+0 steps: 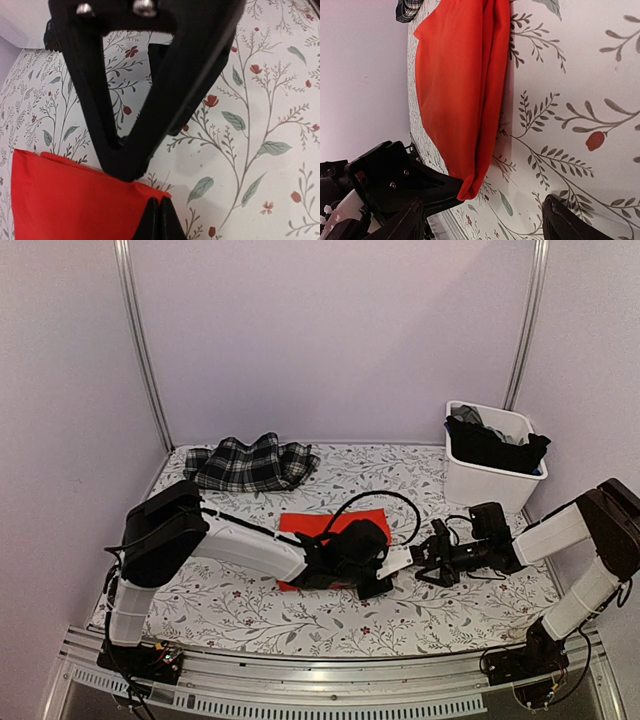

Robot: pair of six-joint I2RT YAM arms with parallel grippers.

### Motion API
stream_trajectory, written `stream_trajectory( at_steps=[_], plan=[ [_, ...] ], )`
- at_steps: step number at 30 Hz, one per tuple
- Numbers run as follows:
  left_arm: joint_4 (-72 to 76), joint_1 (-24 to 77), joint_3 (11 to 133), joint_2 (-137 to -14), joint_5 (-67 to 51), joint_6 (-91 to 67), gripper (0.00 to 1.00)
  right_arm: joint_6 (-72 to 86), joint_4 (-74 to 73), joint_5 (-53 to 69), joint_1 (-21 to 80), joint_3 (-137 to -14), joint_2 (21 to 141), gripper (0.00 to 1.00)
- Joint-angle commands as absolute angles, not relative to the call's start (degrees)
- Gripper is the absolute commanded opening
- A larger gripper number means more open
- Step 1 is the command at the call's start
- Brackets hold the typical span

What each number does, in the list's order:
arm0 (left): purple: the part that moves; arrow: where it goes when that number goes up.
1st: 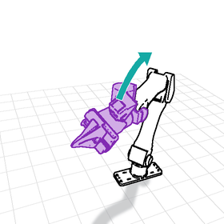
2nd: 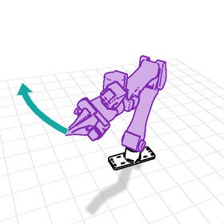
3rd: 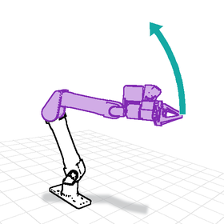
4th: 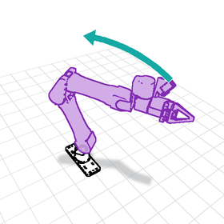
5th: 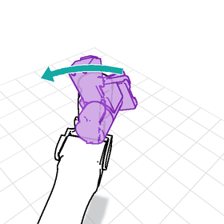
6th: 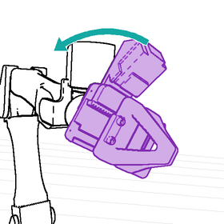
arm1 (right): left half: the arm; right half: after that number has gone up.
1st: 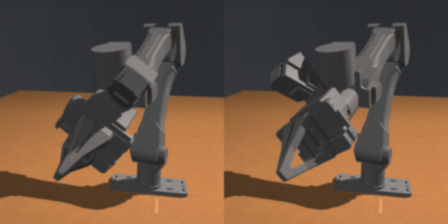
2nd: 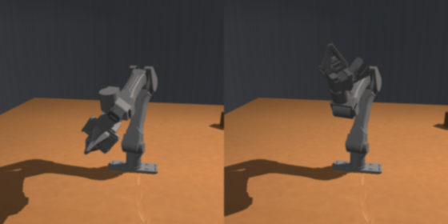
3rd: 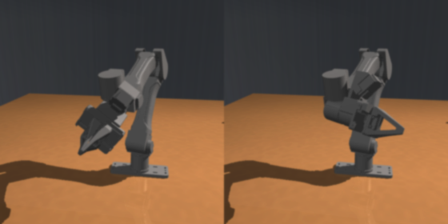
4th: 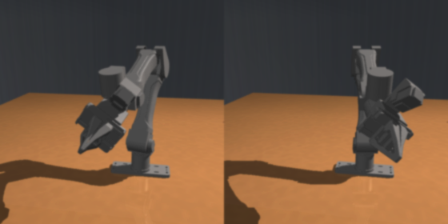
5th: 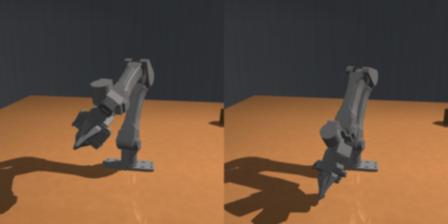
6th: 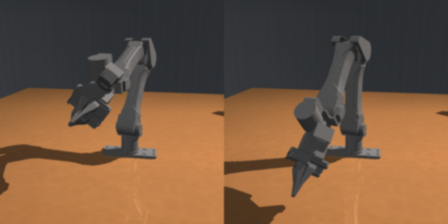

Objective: Fold and stack the mixed laundry pile
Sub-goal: Pick up the square-folded T-shirt from the center of the board, then pass from the left arm to the right

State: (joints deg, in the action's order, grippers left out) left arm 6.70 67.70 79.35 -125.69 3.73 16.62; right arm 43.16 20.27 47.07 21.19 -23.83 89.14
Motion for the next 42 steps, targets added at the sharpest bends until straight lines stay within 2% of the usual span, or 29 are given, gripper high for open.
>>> stream_trajectory(
  at_steps=[1,9,29,34,39,42],
  plan=[
    [9.47,67.38,77.79,-121.29,1.65,15.88,0.00,48.43,27.31,47.74,21.86,-25.81,92.67,0.80],
    [10.33,67.68,76.34,-119.79,1.27,16.29,0.00,57.84,37.70,49.60,24.06,-27.34,100.51,0.80],
    [12.11,70.12,73.19,-115.86,1.49,18.25,0.00,70.13,48.87,50.16,26.72,-32.94,113.82,0.61],
    [12.08,70.72,72.61,-115.59,1.49,18.62,0.00,72.06,51.06,51.11,26.78,-34.30,116.91,0.60],
    [11.96,71.26,72.30,-115.80,2.01,18.72,0.00,72.60,52.37,51.88,26.77,-35.97,120.41,0.54],
    [12.12,71.37,72.03,-115.55,2.41,18.73,0.00,72.74,51.92,51.70,26.75,-36.78,121.36,0.45]
  ],
)
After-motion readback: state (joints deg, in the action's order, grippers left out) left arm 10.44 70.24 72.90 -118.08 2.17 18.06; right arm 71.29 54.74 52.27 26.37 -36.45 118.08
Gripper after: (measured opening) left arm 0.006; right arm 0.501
